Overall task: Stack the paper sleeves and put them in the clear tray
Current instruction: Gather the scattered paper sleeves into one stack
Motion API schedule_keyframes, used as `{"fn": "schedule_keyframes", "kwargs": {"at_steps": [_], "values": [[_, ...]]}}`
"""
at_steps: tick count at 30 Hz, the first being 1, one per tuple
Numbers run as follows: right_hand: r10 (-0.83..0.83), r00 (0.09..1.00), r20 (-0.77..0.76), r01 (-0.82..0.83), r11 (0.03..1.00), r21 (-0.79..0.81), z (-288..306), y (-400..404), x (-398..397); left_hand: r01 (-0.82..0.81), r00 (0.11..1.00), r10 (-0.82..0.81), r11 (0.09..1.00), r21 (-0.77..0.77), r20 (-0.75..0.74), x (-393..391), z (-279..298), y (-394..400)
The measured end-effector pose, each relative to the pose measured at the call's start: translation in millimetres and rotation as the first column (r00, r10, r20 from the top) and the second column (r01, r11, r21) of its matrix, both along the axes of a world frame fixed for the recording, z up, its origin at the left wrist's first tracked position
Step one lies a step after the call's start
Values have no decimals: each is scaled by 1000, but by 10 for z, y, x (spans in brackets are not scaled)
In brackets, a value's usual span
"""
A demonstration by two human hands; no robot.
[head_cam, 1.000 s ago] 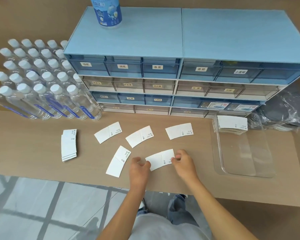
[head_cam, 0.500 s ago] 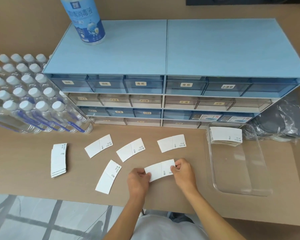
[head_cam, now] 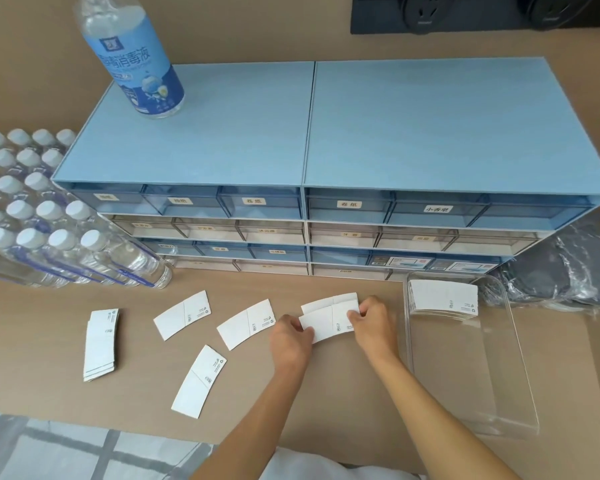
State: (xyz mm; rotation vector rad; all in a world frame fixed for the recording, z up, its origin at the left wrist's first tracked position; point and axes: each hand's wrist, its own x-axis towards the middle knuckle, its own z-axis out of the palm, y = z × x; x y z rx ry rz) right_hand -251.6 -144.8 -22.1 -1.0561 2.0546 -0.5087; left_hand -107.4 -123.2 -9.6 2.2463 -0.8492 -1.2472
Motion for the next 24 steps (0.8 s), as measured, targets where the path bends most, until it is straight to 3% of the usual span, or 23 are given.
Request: {"fn": "schedule_keyframes", "kwargs": {"at_steps": [13,21,24], "values": [[19,998,-54,-15,996,84,-35,-179,-81,81,988,-89,994,68,129,-95,-35,-177],[25,1000,-1,-25,999,40,-18,-123,-84,59,997,-64,994,95,52,-62,-106,-110],[14,996,83,-16,999,32,37,-88,-78,32,999,-31,995,96,-10,-28,-121,-98]]}}
